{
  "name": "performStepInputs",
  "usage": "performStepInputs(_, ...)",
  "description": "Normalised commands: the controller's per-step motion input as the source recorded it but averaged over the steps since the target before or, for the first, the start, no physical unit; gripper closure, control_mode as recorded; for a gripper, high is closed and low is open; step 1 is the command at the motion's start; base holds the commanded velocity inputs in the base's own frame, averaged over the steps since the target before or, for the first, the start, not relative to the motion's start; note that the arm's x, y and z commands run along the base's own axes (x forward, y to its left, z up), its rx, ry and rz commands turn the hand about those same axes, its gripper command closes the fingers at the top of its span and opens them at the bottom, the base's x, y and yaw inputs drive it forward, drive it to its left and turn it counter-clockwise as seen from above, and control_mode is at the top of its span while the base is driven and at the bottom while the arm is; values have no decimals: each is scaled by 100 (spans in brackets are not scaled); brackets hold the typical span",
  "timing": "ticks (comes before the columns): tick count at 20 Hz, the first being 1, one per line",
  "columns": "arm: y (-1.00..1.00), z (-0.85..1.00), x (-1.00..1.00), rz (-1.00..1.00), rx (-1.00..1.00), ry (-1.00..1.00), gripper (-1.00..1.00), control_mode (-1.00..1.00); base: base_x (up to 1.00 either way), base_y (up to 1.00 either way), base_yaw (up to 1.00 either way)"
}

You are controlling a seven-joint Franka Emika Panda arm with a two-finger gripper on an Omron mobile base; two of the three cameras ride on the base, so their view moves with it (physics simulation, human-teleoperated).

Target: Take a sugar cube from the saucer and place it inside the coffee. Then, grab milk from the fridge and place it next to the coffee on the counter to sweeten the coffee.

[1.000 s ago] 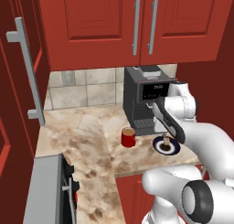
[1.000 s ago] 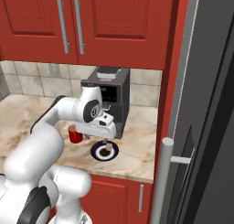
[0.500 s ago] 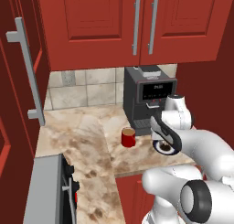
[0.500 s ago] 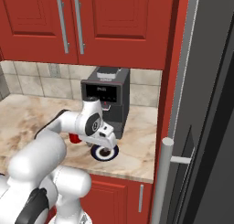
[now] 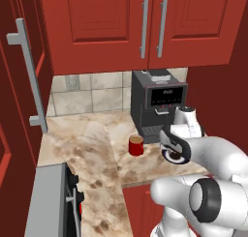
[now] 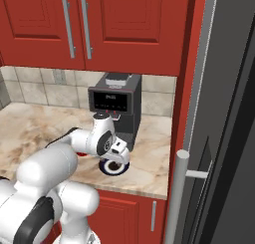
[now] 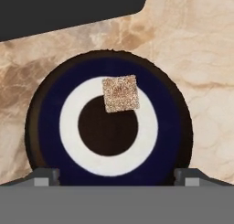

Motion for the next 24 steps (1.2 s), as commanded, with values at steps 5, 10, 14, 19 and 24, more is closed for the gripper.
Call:
performStepInputs(5, -17, -5, 17, 0, 0, -3, -100, -100, 0, 0, 0)
performStepInputs(10, 0, -3, 25, 0, -1, -2, -100, -100, 0, 0, 0)
performStepInputs(14, -1, -6, 10, 0, 0, 0, -100, -100, 0, 0, 0)
performStepInputs(19, -1, -13, 2, 0, 0, 0, -100, -100, 0, 0, 0)
performStepInputs(24, -5, -8, 8, 0, 0, 0, -100, -100, 0, 0, 0)
